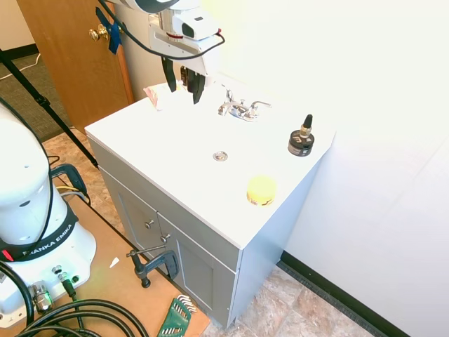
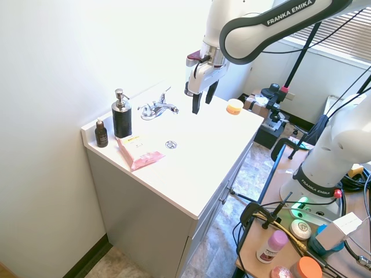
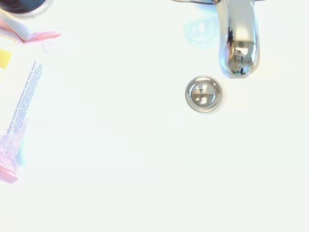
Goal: Turn on the cold water
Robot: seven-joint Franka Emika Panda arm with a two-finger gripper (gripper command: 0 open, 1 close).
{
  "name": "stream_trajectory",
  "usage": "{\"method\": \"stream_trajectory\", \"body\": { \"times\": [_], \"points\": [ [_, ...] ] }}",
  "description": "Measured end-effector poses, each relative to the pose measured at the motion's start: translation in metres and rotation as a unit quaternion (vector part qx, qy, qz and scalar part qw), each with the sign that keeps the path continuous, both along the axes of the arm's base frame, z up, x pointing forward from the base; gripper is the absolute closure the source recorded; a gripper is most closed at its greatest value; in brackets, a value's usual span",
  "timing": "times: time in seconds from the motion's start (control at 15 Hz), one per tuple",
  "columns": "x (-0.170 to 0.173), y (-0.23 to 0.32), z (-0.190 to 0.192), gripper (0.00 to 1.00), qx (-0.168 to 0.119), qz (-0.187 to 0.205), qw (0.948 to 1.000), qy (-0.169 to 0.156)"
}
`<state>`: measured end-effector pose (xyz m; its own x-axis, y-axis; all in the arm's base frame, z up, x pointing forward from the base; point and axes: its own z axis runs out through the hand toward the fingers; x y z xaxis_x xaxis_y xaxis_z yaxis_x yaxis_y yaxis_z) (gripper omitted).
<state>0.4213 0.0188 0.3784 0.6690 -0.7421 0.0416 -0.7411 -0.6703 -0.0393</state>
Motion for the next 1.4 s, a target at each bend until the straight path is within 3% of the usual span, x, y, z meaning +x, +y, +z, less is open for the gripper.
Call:
{"method": "stream_trajectory", "body": {
  "times": [0.13,0.4,0.6,0.8,0.93,1.4],
  "points": [
    [0.000,0.000,0.000,0.00,0.000,-0.003,1.0000,0.001],
    [0.022,0.002,0.002,0.00,-0.015,-0.082,0.9958,-0.038],
    [0.069,-0.016,-0.002,0.00,-0.061,-0.129,0.9868,-0.076],
    [0.128,-0.036,0.000,0.00,-0.112,-0.165,0.9718,-0.125],
    [0.159,-0.048,-0.003,0.00,-0.133,-0.177,0.9647,-0.141],
    [0.194,-0.075,-0.047,0.00,-0.166,-0.195,0.9586,-0.125]
  ]
}}
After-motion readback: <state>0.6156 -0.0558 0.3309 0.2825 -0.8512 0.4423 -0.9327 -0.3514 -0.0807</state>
